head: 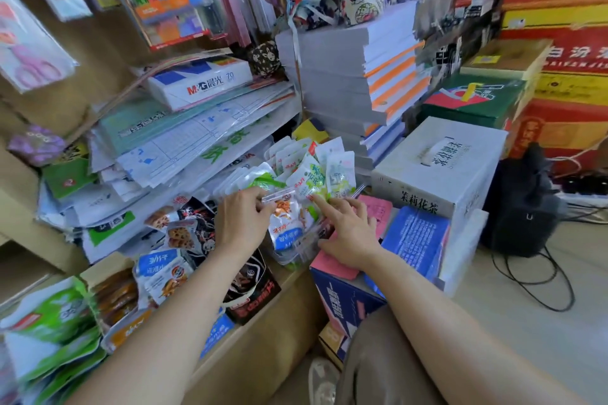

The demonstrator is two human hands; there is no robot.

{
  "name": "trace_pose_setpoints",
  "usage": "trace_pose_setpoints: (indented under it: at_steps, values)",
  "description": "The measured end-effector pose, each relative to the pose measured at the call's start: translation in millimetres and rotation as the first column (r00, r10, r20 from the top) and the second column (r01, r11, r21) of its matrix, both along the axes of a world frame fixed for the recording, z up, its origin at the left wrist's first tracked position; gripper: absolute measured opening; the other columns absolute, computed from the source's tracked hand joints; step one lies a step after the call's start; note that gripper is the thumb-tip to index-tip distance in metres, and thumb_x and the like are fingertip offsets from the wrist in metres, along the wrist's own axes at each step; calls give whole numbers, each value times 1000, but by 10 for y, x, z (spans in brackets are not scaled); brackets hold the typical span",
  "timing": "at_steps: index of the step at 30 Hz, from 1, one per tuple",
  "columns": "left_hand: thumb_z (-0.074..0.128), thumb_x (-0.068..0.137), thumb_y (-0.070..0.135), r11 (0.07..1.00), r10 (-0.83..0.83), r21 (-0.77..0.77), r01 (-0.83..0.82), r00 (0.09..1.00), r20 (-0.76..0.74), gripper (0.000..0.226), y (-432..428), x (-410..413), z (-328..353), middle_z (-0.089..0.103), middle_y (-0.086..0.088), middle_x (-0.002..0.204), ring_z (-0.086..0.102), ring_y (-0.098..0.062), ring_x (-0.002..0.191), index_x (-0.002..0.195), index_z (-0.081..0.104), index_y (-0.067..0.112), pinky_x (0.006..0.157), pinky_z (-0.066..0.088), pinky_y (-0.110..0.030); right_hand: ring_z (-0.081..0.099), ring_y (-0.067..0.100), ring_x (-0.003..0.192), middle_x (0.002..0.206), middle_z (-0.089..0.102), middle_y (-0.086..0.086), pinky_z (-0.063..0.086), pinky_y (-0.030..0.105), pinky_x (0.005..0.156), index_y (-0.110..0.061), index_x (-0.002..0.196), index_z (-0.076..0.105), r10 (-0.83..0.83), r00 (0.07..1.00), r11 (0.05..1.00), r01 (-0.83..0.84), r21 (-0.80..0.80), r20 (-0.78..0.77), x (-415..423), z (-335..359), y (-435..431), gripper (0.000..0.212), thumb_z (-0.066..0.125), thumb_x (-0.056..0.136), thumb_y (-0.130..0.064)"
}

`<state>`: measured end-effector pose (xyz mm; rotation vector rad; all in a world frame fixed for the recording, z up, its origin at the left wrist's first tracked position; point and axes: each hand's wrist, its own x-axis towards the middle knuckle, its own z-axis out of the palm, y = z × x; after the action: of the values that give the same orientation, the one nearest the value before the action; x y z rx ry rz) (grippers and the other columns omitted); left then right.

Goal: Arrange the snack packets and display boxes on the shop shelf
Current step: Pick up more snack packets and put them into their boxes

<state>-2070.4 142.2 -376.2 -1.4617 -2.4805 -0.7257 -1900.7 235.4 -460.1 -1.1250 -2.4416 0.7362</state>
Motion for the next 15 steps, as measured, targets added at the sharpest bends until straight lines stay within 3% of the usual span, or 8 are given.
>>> trace_pose_setpoints:
  at_steps: [4, 7, 10, 13, 15]
  values:
    - [73, 92, 25, 987, 65, 148, -70, 997, 42, 13, -209, -38, 101, 61, 11, 66, 57, -8, 57, 98, 75, 13, 53, 39, -21, 14, 30, 138, 154, 29, -4, 25, 55, 106, -58, 148, 9, -34, 999, 999, 32, 30, 36, -65, 42, 3, 90, 65, 79, -41]
    - [73, 91, 26, 966, 98, 229, -123, 988, 116, 12, -384, -67, 152, 60, 13, 64, 58, -5, 58, 92, 74, 14, 51, 38, -21, 14, 30, 138, 151, 31, -4, 24, 53, 105, -58, 148, 14, -37, 998, 999, 36, 9, 41, -75, 67, 3, 90, 65, 76, -41]
    - [74, 90, 26, 941, 86, 307, -141, 979, 187, 11, -582, -48, 194, 67, 11, 70, 63, -8, 63, 92, 73, 16, 59, 49, -29, 20, 27, 134, 144, 38, -3, 26, 50, 101, -53, 145, 31, -70, 996, 997, 71, 26, -48, -80, 101, -15, 79, 67, 77, -39]
    - [75, 89, 21, 909, 23, 394, -140, 958, 286, 6, -807, 14, 226, 69, 11, 75, 67, -8, 72, 93, 70, 22, 71, 57, -33, 29, 24, 133, 139, 44, -5, 28, 47, 99, -43, 143, 44, 29, 991, 980, -3, 198, -131, -103, 162, 25, 70, 67, 79, -26]
    - [75, 89, 19, 893, -27, 431, -129, 941, 337, 8, -940, 59, 218, 71, 6, 76, 70, -13, 73, 94, 70, 22, 73, 58, -34, 29, 24, 137, 144, 41, -4, 28, 49, 103, -41, 146, 42, 144, 988, 940, -117, 319, -61, -119, 240, 94, 72, 71, 81, -28]
